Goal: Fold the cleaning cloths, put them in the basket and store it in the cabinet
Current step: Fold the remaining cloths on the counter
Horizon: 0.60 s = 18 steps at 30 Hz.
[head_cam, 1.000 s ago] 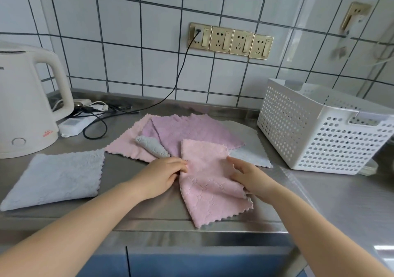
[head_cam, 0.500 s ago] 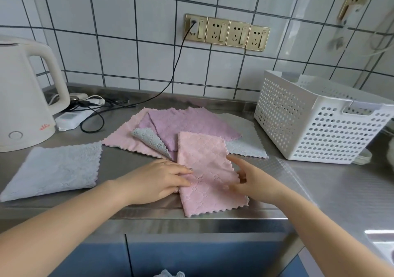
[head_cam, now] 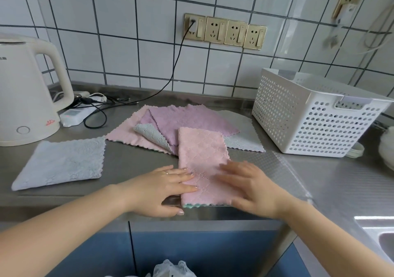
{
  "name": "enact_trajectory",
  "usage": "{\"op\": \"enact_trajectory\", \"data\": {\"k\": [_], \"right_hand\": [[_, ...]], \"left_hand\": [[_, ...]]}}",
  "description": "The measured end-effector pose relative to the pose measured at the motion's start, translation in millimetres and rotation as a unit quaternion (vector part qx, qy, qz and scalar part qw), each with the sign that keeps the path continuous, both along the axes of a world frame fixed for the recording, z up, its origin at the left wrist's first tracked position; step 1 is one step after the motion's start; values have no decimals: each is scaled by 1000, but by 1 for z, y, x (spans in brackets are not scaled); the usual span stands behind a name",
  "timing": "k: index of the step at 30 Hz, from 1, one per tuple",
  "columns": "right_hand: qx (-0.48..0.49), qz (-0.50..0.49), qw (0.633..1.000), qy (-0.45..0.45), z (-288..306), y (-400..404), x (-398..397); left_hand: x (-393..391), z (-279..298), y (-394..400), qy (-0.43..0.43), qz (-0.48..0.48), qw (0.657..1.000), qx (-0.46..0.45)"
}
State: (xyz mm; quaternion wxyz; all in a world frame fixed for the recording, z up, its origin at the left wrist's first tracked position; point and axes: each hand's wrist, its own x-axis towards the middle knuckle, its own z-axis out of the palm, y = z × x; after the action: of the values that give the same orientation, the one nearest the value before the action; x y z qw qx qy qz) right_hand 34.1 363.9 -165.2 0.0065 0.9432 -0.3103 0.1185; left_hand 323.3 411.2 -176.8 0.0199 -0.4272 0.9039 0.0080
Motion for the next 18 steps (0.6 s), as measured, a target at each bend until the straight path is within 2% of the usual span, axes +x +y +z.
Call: {"op": "enact_trajectory", "data": {"k": [2,4,8,12,15,18], "right_hand": [[30,-3,994,108,-12,6,-2],[1,-6,992,127,-21,8,-5],[-68,28,997,19,-25,8,-6],[-92,72,991,-66,-27,9,-2],[-99,84,985,-118,-22,9,5],[-3,23,974,-223,-12,12,15]], "left_hand": [[-1,-3,2,11,3,1000,-5],[-1,-6,4,34,10,999,-12],[-1,-11,7,101,-3,994,-39],[1,-12,3,233,17,972,-6],[2,-9,-4,356,63,931,41],[-5,4,-11,456,143,877,42]]}}
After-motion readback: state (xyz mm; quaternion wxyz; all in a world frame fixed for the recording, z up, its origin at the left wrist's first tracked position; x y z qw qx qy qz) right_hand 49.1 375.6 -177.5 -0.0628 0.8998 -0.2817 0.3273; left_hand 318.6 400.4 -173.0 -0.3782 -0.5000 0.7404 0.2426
